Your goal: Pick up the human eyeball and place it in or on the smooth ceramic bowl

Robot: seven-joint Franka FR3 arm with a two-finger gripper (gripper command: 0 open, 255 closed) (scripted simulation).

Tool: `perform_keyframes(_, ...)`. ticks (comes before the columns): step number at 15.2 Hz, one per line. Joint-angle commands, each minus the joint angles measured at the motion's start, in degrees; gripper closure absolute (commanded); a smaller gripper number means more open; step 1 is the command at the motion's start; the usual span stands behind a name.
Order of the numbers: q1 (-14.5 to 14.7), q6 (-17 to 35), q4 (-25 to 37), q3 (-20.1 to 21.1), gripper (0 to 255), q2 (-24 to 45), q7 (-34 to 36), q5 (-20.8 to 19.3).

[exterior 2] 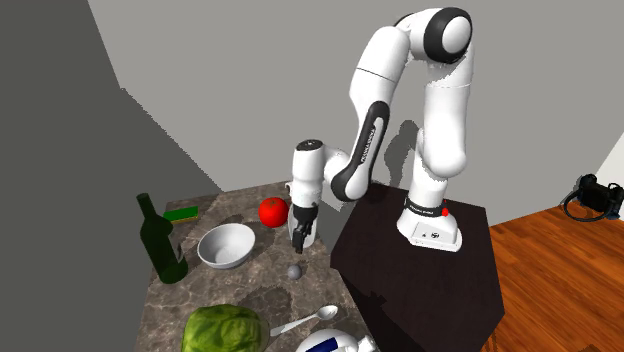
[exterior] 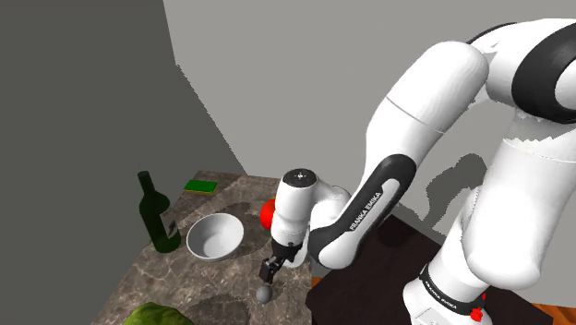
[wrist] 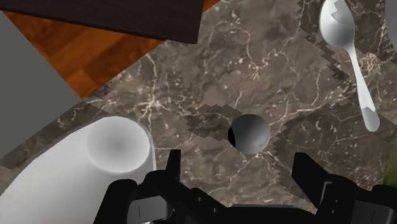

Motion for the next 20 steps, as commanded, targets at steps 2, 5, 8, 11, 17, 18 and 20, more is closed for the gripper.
perform_keyframes(2, 4.8, 3.9, 4.1, -4.1, 0, 7.9, 8.5, -9.0)
perform_keyframes(5, 8.6, 6.2, 6.1, -7.8, 0, 12.1, 11.5, -12.2)
perform_keyframes(8, 10.9, 8.2, 7.1, -10.4, 0, 14.9, 13.0, -14.1)
perform_keyframes(11, 12.9, 9.8, 8.1, -12.6, 0, 17.4, 14.1, -15.3)
perform_keyframes(17, 12.9, 9.8, 8.1, -12.6, 0, 17.4, 14.0, -15.3)
perform_keyframes(18, 12.9, 9.8, 8.1, -12.6, 0, 17.4, 14.0, -15.2)
perform_keyframes(20, 12.9, 9.8, 8.1, -12.6, 255, 17.4, 14.0, -15.2)
